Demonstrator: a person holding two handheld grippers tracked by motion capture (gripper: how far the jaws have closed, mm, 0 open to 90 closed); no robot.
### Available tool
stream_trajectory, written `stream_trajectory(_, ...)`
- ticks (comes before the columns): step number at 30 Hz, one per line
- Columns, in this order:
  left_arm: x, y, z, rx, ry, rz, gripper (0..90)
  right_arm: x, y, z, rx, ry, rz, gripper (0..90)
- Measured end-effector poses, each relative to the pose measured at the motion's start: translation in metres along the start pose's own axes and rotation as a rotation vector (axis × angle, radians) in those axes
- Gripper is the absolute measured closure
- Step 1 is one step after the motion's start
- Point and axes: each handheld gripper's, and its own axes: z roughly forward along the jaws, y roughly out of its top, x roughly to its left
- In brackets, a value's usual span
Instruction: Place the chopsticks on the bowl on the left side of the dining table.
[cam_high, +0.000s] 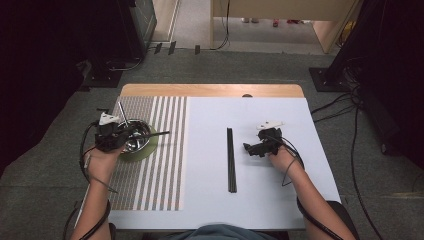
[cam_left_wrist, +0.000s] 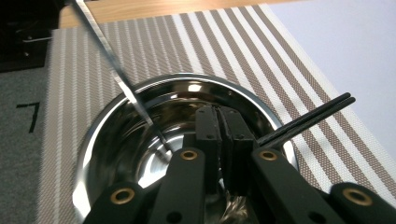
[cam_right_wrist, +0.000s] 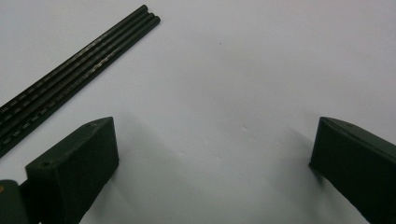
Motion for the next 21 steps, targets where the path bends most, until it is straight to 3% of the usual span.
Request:
stream_trajectory(10, 0.012, -0.016, -0.012, 0.044, 0.009, -0.039, 90.0, 0.0, 0.0, 0.0, 0.0, -0.003, 0.0, 0.5)
stream_trajectory(21, 0.01, -0.021, -0.007, 0.089, -0.001, -0.028, 89.6, 0.0, 0.0, 0.0, 0.0, -0.003, 0.001, 0.5)
